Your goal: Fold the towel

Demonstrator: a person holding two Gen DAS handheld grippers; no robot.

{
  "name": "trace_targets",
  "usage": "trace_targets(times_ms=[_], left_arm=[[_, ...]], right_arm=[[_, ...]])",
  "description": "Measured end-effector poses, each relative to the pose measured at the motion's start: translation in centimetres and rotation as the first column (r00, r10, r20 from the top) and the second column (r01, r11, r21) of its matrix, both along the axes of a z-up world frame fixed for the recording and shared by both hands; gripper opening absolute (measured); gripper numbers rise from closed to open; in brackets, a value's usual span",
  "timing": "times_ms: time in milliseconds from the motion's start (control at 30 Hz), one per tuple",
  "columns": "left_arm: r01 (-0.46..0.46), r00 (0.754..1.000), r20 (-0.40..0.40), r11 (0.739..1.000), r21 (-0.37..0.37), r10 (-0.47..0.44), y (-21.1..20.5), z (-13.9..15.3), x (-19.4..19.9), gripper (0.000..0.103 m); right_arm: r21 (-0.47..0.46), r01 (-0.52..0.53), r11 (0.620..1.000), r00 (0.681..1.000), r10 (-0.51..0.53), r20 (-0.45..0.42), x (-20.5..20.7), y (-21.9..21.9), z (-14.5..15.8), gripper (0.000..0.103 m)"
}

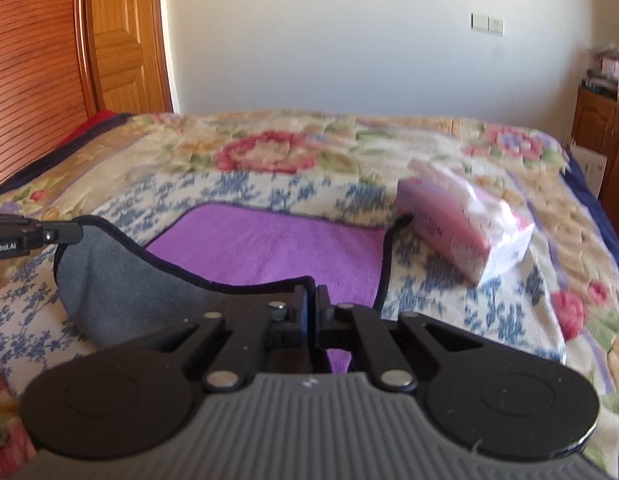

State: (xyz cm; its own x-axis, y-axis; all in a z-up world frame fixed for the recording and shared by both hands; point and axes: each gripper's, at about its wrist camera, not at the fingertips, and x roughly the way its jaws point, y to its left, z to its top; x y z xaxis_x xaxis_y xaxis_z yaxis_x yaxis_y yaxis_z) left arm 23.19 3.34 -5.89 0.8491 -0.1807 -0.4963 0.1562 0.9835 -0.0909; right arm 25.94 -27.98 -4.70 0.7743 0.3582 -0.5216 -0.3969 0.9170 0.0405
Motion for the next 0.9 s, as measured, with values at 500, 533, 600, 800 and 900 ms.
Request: trace_targets(times_ms=[500, 533, 600, 800, 900], left_arm=[[0.014, 0.999, 0.028, 1.0, -0.003, -0.014, -0.4, 1.8, 0.9, 0.006], [0.015, 0.999, 0.03, 1.0, -0.002, -0.015, -0.4, 1.8, 1.0, 0.006], [0.011, 1.0, 0.029, 1.0, -0.002, -0.011, -0.4, 1.7, 1.3, 0.006], [0.021, 0.999, 0.032, 1.0, 0.0, -0.021, -0.6, 1.8, 2.5, 0.006], [0.023, 0.999, 0.034, 1.0, 0.006, -0.023, -0.7, 1.8, 3.3, 0.006]], right_arm=[[0.003, 0.012, 1.0, 0.998, -0.012, 0.055, 1.5, -0.2, 0.6, 0.004], [0.002, 0.011, 1.0, 0.998, -0.011, 0.061, 1.5, -0.2, 0.6, 0.004], [-0.001, 0.009, 1.0, 0.998, -0.009, 0.065, 1.8, -0.1, 0.6, 0.004], [-0.004, 0.005, 1.0, 0.997, -0.005, 0.071, 2.6, 0.0, 0.5, 0.004], [-0.002, 0.0, 1.0, 0.998, 0.0, 0.068, 3.0, 0.2, 0.3, 0.004]])
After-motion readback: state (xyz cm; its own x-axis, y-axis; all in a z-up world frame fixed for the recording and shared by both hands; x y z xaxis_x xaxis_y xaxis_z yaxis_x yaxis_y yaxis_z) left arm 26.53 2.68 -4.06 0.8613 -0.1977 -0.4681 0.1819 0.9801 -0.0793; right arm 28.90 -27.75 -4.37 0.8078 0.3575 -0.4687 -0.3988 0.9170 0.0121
